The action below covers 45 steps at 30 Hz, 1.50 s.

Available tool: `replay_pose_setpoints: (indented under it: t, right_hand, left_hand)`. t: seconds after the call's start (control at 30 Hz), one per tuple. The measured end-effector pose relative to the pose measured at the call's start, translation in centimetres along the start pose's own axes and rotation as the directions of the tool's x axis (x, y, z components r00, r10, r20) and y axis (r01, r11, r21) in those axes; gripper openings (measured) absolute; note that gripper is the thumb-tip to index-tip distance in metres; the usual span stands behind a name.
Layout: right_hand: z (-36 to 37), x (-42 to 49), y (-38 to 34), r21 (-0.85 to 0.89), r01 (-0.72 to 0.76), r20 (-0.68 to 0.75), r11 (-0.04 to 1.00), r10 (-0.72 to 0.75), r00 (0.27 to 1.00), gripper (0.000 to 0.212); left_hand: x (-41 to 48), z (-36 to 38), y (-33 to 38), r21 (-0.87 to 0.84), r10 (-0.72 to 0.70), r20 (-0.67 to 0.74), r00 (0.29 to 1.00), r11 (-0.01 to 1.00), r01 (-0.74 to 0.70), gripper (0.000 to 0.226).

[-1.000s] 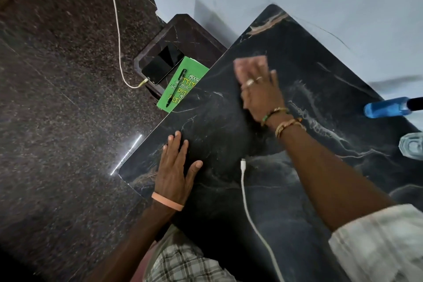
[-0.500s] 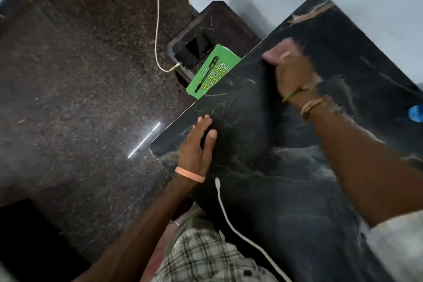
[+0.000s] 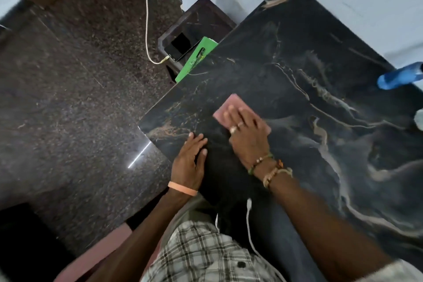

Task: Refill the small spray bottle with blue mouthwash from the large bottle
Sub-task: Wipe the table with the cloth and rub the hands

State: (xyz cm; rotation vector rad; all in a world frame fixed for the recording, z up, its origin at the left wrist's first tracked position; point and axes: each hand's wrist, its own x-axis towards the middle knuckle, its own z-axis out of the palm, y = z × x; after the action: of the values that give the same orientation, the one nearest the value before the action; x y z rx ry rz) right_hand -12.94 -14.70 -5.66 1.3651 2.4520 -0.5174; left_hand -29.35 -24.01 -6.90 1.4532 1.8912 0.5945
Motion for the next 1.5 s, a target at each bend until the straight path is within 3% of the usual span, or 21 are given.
replay_pose_setpoints:
  t: [0.07, 0.13, 0.2, 0.27, 0.33, 0.37, 0.43, 0.53, 0.6, 0.7, 0.8, 0.87, 0.9, 1.0, 1.1, 1.17, 1.23, 1.33, 1.4, 1.43, 1.5]
  right_hand:
    - [2.0, 0.3, 1.3, 0.033, -0.12, -0.173, 0.992, 0.124, 0.977, 0.052]
    - [3.4, -1.9, 1.9, 0.005, 0.016, -0.227, 1.0, -0.014, 0.974, 0.047]
    - [5.3, -7.5, 2.2, -0.08, 0.153, -0.156, 0.985, -0.164, 0.974, 0.044]
    - [7.1, -14.3, 4.1, -0.004, 0.204, -0.223, 0.979, -0.2, 0.954, 0.038]
    - [8.2, -19.0, 7.1, 0.156, 0.129, -0.214, 0.979, -0.094, 0.972, 0.044]
    - [8.3, -20.4, 8.9, 0.149, 0.068, -0.206, 0.987, -0.036, 0.978, 0.049]
    - [8.8, -22.4, 11.6, 0.204, -0.149, -0.185, 0.967, 0.188, 0.965, 0.05]
    - [10.2, -25.7, 11.4, 0.39, -0.449, -0.232, 0.804, 0.558, 0.797, 0.044]
    - [12.5, -28.7, 8.8, 0.437, -0.528, -0.235, 0.728, 0.659, 0.714, 0.051]
    - [15.5, -31.8, 4.5, 0.545, -0.569, -0.203, 0.616, 0.755, 0.623, 0.045]
    - [15.9, -31.2, 3.5, 0.465, -0.438, -0.329, 0.769, 0.61, 0.721, 0.043]
    - [14.8, -29.1, 3.5, 0.292, -0.222, -0.406, 0.93, 0.331, 0.852, 0.049]
    - [14.1, -27.9, 3.5, 0.201, -0.137, -0.422, 0.97, 0.212, 0.882, 0.048]
    - [12.5, -25.5, 3.2, -0.018, -0.021, -0.395, 1.0, 0.013, 0.919, 0.039]
    - [12.4, -26.6, 4.4, -0.142, 0.013, -0.338, 0.99, -0.06, 0.939, 0.048]
    - [13.1, -28.7, 7.2, -0.051, -0.02, -0.409, 0.998, -0.003, 0.913, 0.036]
    - [13.7, -31.0, 10.6, 0.104, -0.172, -0.455, 0.98, 0.201, 0.868, 0.041]
    - [13.5, -31.7, 12.6, 0.386, -0.475, -0.352, 0.791, 0.602, 0.717, 0.049]
    - [12.7, -28.8, 10.1, 0.481, -0.58, -0.259, 0.658, 0.739, 0.623, 0.057]
    - [12.2, -27.2, 8.2, 0.505, -0.555, -0.244, 0.661, 0.726, 0.643, 0.057]
    - [11.3, -24.2, 4.7, 0.52, -0.396, -0.276, 0.757, 0.587, 0.761, 0.052]
  left_hand:
    - [-0.7, 0.6, 0.9, 0.058, -0.003, 0.031, 1.0, 0.998, 0.001, 0.033]
    - [-1.1, 1.4, 1.3, 0.128, 0.031, 0.057, 0.998, 0.991, -0.038, 0.035]
    - [-2.0, 3.0, 2.4, 0.167, 0.108, 0.147, 0.983, 0.977, -0.132, 0.039]
    - [-3.5, 6.1, 4.1, 0.164, 0.229, 0.268, 0.936, 0.946, -0.279, 0.042]
    - [-5.2, 9.9, 6.1, 0.196, 0.386, 0.422, 0.82, 0.844, -0.499, 0.048]
    - [-6.1, 12.0, 7.5, 0.213, 0.449, 0.491, 0.746, 0.768, -0.603, 0.051]
    - [-7.4, 15.8, 10.5, 0.218, 0.485, 0.592, 0.643, 0.672, -0.707, 0.054]
    - [-9.8, 20.0, 14.2, 0.218, 0.465, 0.644, 0.608, 0.65, -0.728, 0.058]
    - [-12.0, 21.4, 15.5, 0.167, 0.496, 0.676, 0.545, 0.616, -0.769, 0.063]
    - [-14.4, 20.8, 15.2, 0.11, 0.5, 0.758, 0.42, 0.537, -0.837, 0.063]
    - [-13.9, 17.6, 13.8, 0.141, 0.506, 0.695, 0.511, 0.601, -0.787, 0.052]
    - [-12.9, 14.9, 12.3, 0.174, 0.469, 0.657, 0.59, 0.667, -0.724, 0.05]
    - [-12.3, 13.6, 11.6, 0.193, 0.454, 0.631, 0.628, 0.693, -0.695, 0.049]
    - [-11.0, 10.9, 10.4, 0.327, 0.377, 0.612, 0.695, 0.68, -0.656, 0.038]
    - [-12.0, 10.6, 10.3, 0.329, 0.394, 0.65, 0.649, 0.625, -0.708, 0.03]
    - [-13.0, 12.3, 10.7, 0.235, 0.473, 0.67, 0.572, 0.596, -0.768, 0.038]
    - [-13.4, 14.9, 11.7, 0.222, 0.501, 0.694, 0.517, 0.533, -0.816, 0.045]
    - [-12.6, 17.9, 13.3, 0.258, 0.441, 0.701, 0.561, 0.576, -0.776, 0.05]
    - [-11.4, 18.6, 13.6, 0.271, 0.452, 0.654, 0.607, 0.609, -0.745, 0.052]
    - [-10.8, 18.3, 13.6, 0.271, 0.453, 0.643, 0.618, 0.62, -0.736, 0.054]
    - [-9.0, 17.2, 12.8, 0.274, 0.453, 0.643, 0.617, 0.617, -0.738, 0.062]
